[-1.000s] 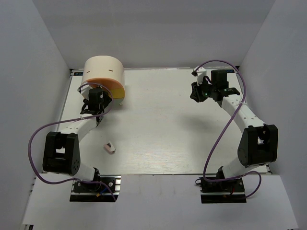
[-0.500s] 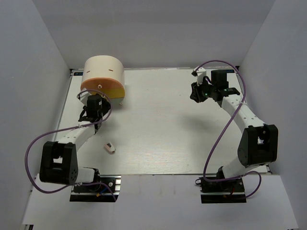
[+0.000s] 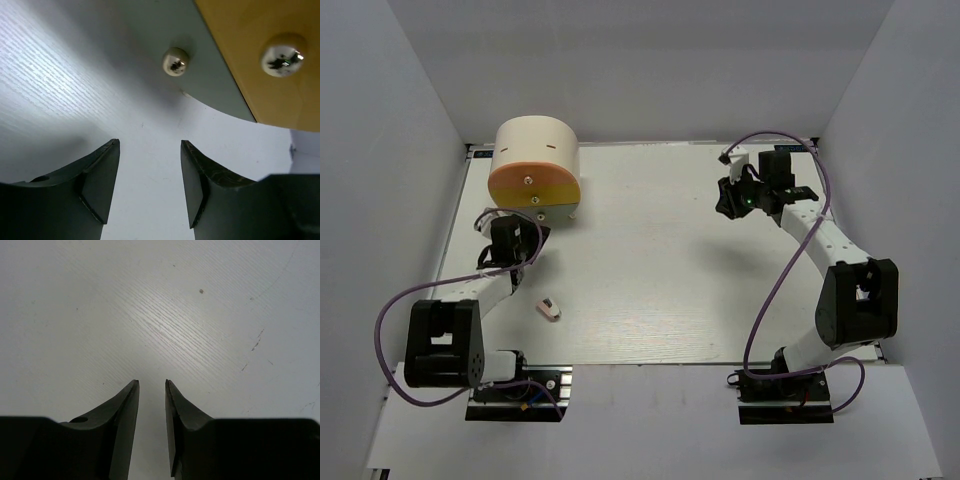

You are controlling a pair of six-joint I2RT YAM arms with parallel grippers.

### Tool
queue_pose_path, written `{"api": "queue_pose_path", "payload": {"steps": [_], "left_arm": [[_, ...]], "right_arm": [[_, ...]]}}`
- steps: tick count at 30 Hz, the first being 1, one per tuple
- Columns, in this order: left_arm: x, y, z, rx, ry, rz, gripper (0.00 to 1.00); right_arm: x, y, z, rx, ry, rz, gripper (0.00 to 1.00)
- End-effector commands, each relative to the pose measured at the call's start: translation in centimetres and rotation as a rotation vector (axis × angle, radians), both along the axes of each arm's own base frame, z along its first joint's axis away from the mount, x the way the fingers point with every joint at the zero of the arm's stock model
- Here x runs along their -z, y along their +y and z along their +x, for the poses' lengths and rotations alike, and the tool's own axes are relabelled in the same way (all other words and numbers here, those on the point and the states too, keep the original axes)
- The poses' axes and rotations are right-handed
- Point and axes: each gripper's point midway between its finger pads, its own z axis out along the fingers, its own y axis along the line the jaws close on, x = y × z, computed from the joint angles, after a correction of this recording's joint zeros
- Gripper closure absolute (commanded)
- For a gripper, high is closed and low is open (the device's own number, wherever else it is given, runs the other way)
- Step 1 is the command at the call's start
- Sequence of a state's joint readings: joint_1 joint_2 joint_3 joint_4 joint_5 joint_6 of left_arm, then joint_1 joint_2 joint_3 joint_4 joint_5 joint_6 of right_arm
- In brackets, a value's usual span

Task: Sort the stationery into containers
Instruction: Open the drawer in the storage box.

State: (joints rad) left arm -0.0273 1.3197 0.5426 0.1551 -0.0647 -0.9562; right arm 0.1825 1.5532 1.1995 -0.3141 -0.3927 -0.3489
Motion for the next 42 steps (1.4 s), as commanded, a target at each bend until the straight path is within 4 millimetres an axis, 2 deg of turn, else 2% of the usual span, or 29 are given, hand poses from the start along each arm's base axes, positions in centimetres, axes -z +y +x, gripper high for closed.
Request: {"api": "queue_pose_path", "payload": {"steps": [1, 3, 6, 12, 18, 30, 36, 37, 38, 42], "left_arm": [[-0.9, -0.3, 0.9, -0.016, -0.096, -0.165, 0.38], [-0.3, -0.1, 1.0, -0.035, -0.102, -0.239, 0.38], [-0.5, 0.0, 1.4, -0.031, -0.158, -0.291, 0.38], [-2.3, 0.4, 4.0, 0.025, -0.275, -0.324, 0.41], [-3.2, 0.8, 5.1, 0.029, -0.312, -0.321, 0.42], [-1.6, 1.7, 6.3, 0.006, -0.285, -0.323, 0.46], [-1.6, 1.9, 7.3, 0.008, -0.3, -0.321, 0.48], [-1.0, 1.9, 7.3, 0.006, -0.285, -0.323, 0.49], [-1.3, 1.8, 7.4, 0.017, -0.3, -0.324, 0.49], [-0.4, 1.8, 7.5, 0.015, -0.288, -0.326, 0.55]], "right_arm": [[-0.5, -0.2, -0.3, 0.002, -0.024, 0.008, 0.66], [-0.6, -0.4, -0.3, 0.005, -0.03, 0.005, 0.66], [-0.4, -0.4, -0.4, 0.006, -0.028, 0.002, 0.66], [-0.2, -0.4, -0.4, 0.004, -0.023, -0.006, 0.66], [-0.1, -0.5, -0.2, 0.004, -0.018, -0.006, 0.66], [-0.2, -0.7, 0.1, -0.003, -0.015, -0.027, 0.66], [0.1, -0.5, -0.1, -0.006, -0.001, -0.027, 0.66], [0.1, -0.6, -0.1, -0.005, -0.001, -0.029, 0.66], [0.3, -0.6, -0.1, -0.005, 0.003, -0.031, 0.66], [0.1, -0.6, 0.0, -0.004, 0.001, -0.029, 0.66]]}}
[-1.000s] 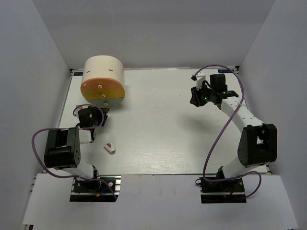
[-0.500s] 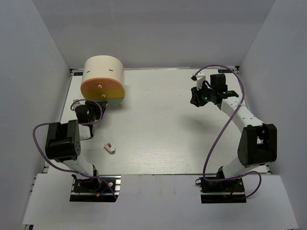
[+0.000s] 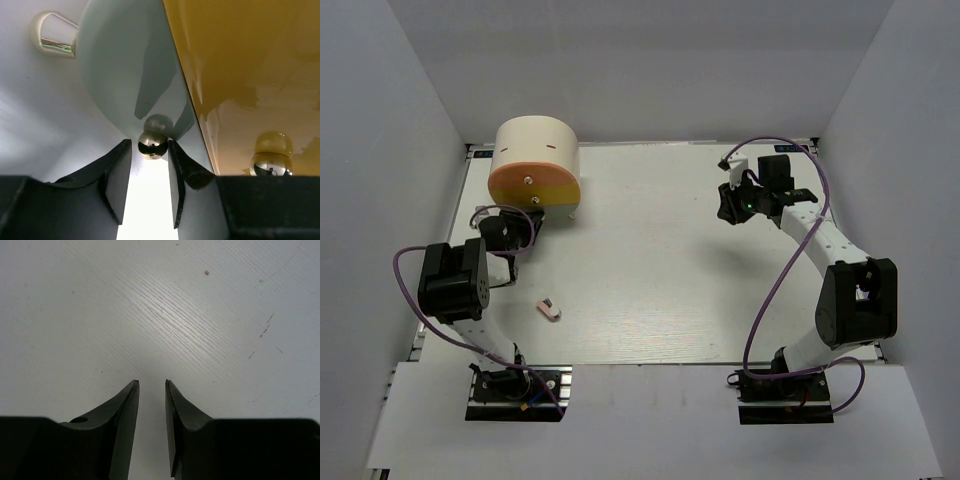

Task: Sort the stationery into containers
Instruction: Open the drawer in the storage box.

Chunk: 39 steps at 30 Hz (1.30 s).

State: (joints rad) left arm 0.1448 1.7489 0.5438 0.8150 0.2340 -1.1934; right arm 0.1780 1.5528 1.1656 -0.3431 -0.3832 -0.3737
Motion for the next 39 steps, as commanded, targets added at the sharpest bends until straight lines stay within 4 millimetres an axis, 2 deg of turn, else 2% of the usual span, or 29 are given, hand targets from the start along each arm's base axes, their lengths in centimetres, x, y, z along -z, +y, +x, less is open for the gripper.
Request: {"api": "queue_pose_path", "payload": {"steps": [1, 2, 5, 7, 8, 14, 16, 23, 29, 34, 39], "left_arm": [[-1.8, -0.1, 1.0, 0.023, -0.076, 0.007, 0.55], [-1.5, -0.1, 0.9, 0.023, -0.068, 0.006, 0.57], [-2.1, -0.2, 1.2, 0.032, -0.106, 0.009, 0.57], [-1.5, -0.2, 1.3, 0.032, -0.101, 0.008, 0.57], [-1.9, -0.3, 1.4, 0.04, -0.121, 0.009, 0.59], [-1.7, -0.5, 1.1, 0.046, -0.138, -0.002, 0.69], [-1.7, -0.5, 1.1, 0.046, -0.138, -0.002, 0.76], [-1.6, -1.0, -0.1, 0.067, -0.124, -0.011, 0.89], [-0.8, -1.5, -2.7, 0.084, -0.091, 0.009, 0.89], [-1.4, -1.8, -4.5, 0.086, -0.092, 0.018, 0.89], [-1.1, -1.6, -4.9, 0.077, -0.06, 0.027, 0.87]], "right_arm": [[-1.6, 0.0, 1.1, 0.0, -0.043, 0.002, 0.66], [-1.6, 0.1, 1.0, -0.003, -0.04, 0.003, 0.66], [-1.6, 0.1, 1.1, -0.002, -0.039, 0.005, 0.66], [-1.6, 0.0, 1.2, 0.001, -0.035, 0.003, 0.66], [-1.8, 0.1, 1.2, -0.006, -0.041, 0.002, 0.66], [-1.7, 0.2, 1.3, -0.008, -0.036, -0.002, 0.66], [-1.8, 0.1, 1.3, -0.007, -0.037, -0.002, 0.66], [-1.7, 0.3, 1.1, -0.016, -0.034, 0.003, 0.66], [-2.1, 0.7, 1.1, -0.028, -0.038, 0.017, 0.66], [-2.1, 1.1, 0.8, -0.05, -0.034, 0.029, 0.66], [-2.1, 1.6, 0.6, -0.075, -0.028, 0.047, 0.66]]}}
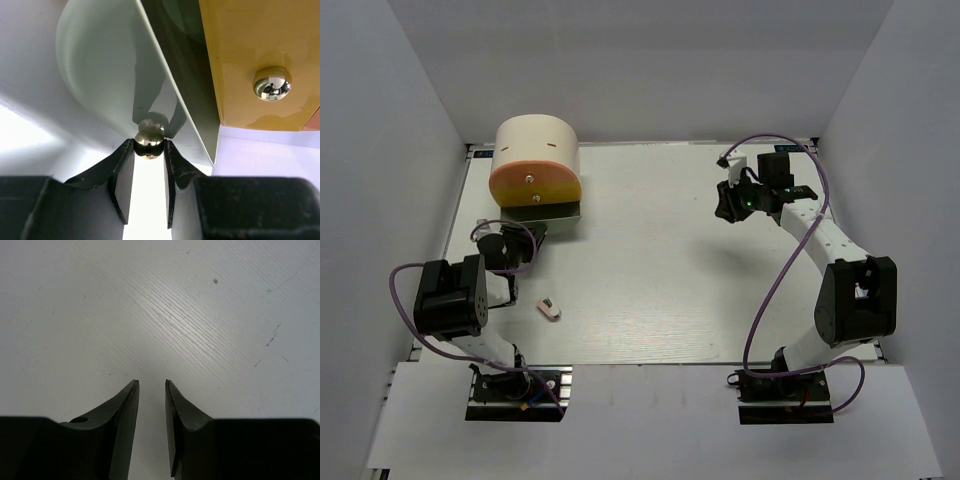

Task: Sort the stationery into containers
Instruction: Open the drawer in the storage box, then pick up the stapler from the center of the board.

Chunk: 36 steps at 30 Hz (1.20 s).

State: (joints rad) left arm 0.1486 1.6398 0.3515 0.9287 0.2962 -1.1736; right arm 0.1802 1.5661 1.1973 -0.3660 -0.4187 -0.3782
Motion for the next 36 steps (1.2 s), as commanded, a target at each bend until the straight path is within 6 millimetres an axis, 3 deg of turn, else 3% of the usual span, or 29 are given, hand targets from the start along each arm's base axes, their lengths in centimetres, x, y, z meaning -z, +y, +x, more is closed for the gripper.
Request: {"api": "queue_pose_path", "payload": {"steps": [1, 2, 3, 5, 6, 9, 16, 18, 19, 20, 21, 23, 24, 25, 27, 28, 30, 31, 32, 33, 34, 35, 36], "left_arm": [[-1.3, -0.1, -0.3, 0.018, -0.026, 0.032, 0.87], [-0.5, 0.0, -0.6, 0.013, 0.006, 0.038, 0.87], [-1.0, 0.1, -0.4, 0.012, 0.0, 0.039, 0.78], [-0.8, 0.4, -0.7, -0.003, 0.021, 0.065, 0.54], [-1.1, 0.5, -0.6, -0.003, 0.023, 0.065, 0.33], [-1.1, 0.6, -0.9, -0.001, 0.042, 0.095, 0.19], [-2.7, 0.6, -1.6, 0.053, 0.048, 0.204, 0.12], [-4.0, 0.6, -1.7, 0.084, 0.026, 0.265, 0.1], [-3.2, 0.4, -2.7, 0.108, 0.073, 0.274, 0.1], [-4.9, 0.4, -3.0, 0.111, 0.043, 0.298, 0.1], [-5.1, 0.4, -3.5, 0.128, 0.045, 0.34, 0.1], [-4.9, 0.3, -5.2, 0.154, 0.101, 0.361, 0.1], [-6.1, 0.4, -6.0, 0.148, 0.075, 0.397, 0.1], [-5.1, 0.4, -7.4, 0.158, 0.143, 0.397, 0.09], [-5.6, 0.6, -8.7, 0.159, 0.168, 0.418, 0.08], [-5.2, 0.7, -10.3, 0.151, 0.215, 0.428, 0.08], [-5.2, 1.2, -11.5, 0.127, 0.254, 0.438, 0.07], [-6.0, 1.3, -12.1, 0.113, 0.245, 0.447, 0.07], [-5.9, 1.3, -13.2, 0.113, 0.285, 0.444, 0.07], [-6.2, 1.7, -13.6, 0.09, 0.292, 0.458, 0.06], [-6.6, 2.0, -14.0, 0.074, 0.293, 0.466, 0.06], [-7.7, 2.2, -14.7, 0.042, 0.287, 0.462, 0.04], [-8.3, 3.0, -14.9, -0.008, 0.287, 0.478, 0.02]], "right_arm": [[-1.6, 1.0, 0.4, -0.049, -0.033, 0.028, 0.66], [-1.7, 1.1, 0.3, -0.054, -0.034, 0.032, 0.66], [-1.8, 1.1, 0.4, -0.056, -0.037, 0.03, 0.66], [-1.8, 1.2, 0.3, -0.061, -0.036, 0.032, 0.66], [-1.9, 1.2, 0.2, -0.065, -0.031, 0.035, 0.64], [-2.2, 1.8, -0.2, -0.095, -0.023, 0.049, 0.6], [-2.8, 4.0, -1.8, -0.218, 0.034, 0.091, 0.53], [-3.4, 5.2, -2.5, -0.278, 0.013, 0.1, 0.5], [-3.7, 5.6, -2.8, -0.296, 0.001, 0.104, 0.47], [-4.0, 6.4, -3.2, -0.323, -0.01, 0.109, 0.47], [-4.2, 7.2, -3.7, -0.359, -0.022, 0.106, 0.45], [-4.4, 9.5, -5.2, -0.433, -0.013, 0.109, 0.43], [-4.3, 10.7, -5.9, -0.47, -0.006, 0.107, 0.43], [-4.1, 11.9, -6.8, -0.508, 0.001, 0.105, 0.43], [-3.4, 13.2, -7.4, -0.536, 0.028, 0.1, 0.42], [-3.2, 15.4, -9.1, -0.595, 0.041, 0.099, 0.42], [-2.2, 17.1, -9.3, -0.603, 0.072, 0.096, 0.42], [-2.4, 19.5, -11.0, -0.634, 0.097, 0.107, 0.43], [-1.2, 20.6, -10.7, -0.63, 0.117, 0.094, 0.43], [-1.6, 21.7, -10.4, -0.627, 0.093, 0.095, 0.43], [-1.3, 23.2, -11.6, -0.639, 0.121, 0.095, 0.43], [0.7, 24.6, -12.2, -0.647, 0.148, 0.056, 0.43], [-0.2, 26.1, -12.0, -0.658, 0.119, 0.068, 0.43]]}}
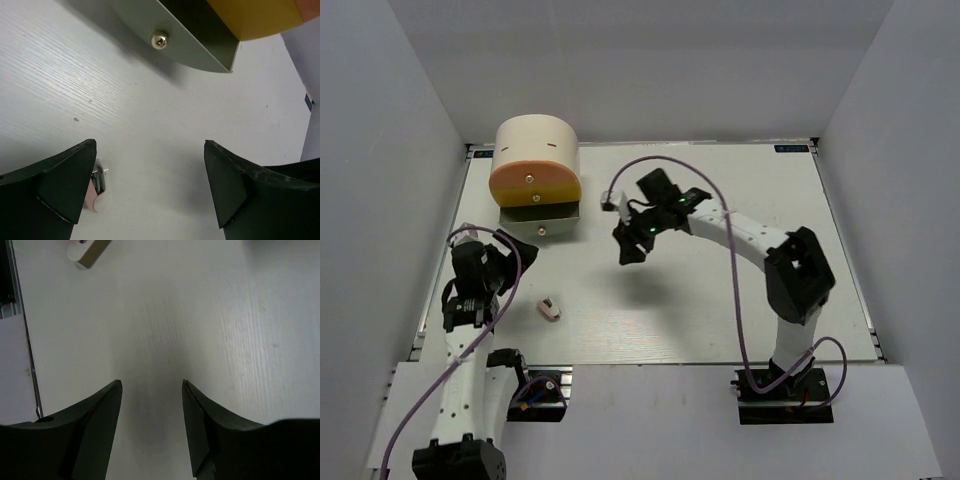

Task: Sort the stationery into containers
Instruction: Pick up the stapler from the center of the board.

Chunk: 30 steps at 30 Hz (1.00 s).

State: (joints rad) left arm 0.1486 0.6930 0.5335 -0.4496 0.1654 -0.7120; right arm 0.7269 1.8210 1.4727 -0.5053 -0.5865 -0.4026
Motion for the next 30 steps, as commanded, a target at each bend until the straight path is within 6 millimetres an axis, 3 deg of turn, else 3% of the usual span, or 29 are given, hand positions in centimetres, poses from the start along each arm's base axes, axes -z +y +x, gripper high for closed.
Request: {"api": "queue_pose_path", "payload": {"steps": [1, 2, 3, 4, 5, 6, 7, 9, 10, 12, 17, 23, 24, 25, 26, 30], "left_arm": [[-1.6, 1.6, -2.6, -0.106, 0.048, 0.054, 0.01], [-2.7, 1.9, -3.0, -0.13, 0.043, 0.056, 0.01], [-3.6, 2.5, -3.3, -0.168, 0.026, 0.066, 0.01], [-5.0, 2.7, -3.4, -0.187, 0.007, 0.066, 0.01], [-5.3, 3.0, -4.1, -0.217, 0.018, 0.07, 0.01], [-5.8, 3.3, -4.4, -0.234, 0.022, 0.081, 0.01], [-7.5, 3.6, -4.7, -0.257, -0.01, 0.084, 0.01], [-8.1, 4.3, -5.8, -0.295, 0.004, 0.108, 0.01], [-9.5, 4.5, -6.2, -0.307, -0.024, 0.114, 0.01], [-10.3, 4.6, -7.1, -0.318, -0.026, 0.121, 0.01], [-10.8, 4.6, -8.6, -0.321, -0.011, 0.135, 0.01], [-11.0, 4.5, -9.3, -0.31, -0.006, 0.152, 0.01], [-11.3, 4.6, -9.3, -0.305, -0.013, 0.163, 0.01], [-11.4, 4.6, -9.3, -0.305, -0.013, 0.163, 0.01], [-11.0, 4.6, -9.4, -0.298, 0.006, 0.172, 0.01], [-11.2, 4.6, -9.6, -0.293, 0.008, 0.18, 0.01]], "right_arm": [[-0.8, 4.9, -1.1, 0.009, -0.009, 0.012, 0.42], [1.2, 5.7, -1.2, 0.008, 0.012, -0.024, 0.42], [0.1, 7.9, -2.3, -0.023, -0.001, 0.004, 0.39], [2.0, 8.7, -2.7, -0.021, 0.039, -0.024, 0.38], [1.5, 9.7, -2.6, -0.009, 0.039, -0.011, 0.38], [1.2, 11.1, -3.7, -0.037, 0.039, 0.001, 0.33], [2.9, 11.8, -3.9, -0.031, 0.063, -0.021, 0.33], [2.4, 13.7, -4.8, -0.037, 0.054, -0.005, 0.31], [3.2, 14.5, -5.0, -0.026, 0.073, -0.011, 0.31], [3.5, 16.0, -6.2, -0.041, 0.066, -0.002, 0.31], [4.7, 18.3, -9.1, 0.017, 0.113, -0.011, 0.31], [5.1, 20.5, -10.4, 0.029, 0.095, -0.003, 0.3], [5.2, 20.6, -10.6, 0.026, 0.092, -0.007, 0.28], [5.5, 20.8, -10.6, 0.047, 0.068, -0.014, 0.15], [5.5, 21.2, -10.9, 0.061, 0.061, -0.009, 0.11], [6.9, 21.6, -10.0, 0.139, -0.03, -0.034, 0.1]]}}
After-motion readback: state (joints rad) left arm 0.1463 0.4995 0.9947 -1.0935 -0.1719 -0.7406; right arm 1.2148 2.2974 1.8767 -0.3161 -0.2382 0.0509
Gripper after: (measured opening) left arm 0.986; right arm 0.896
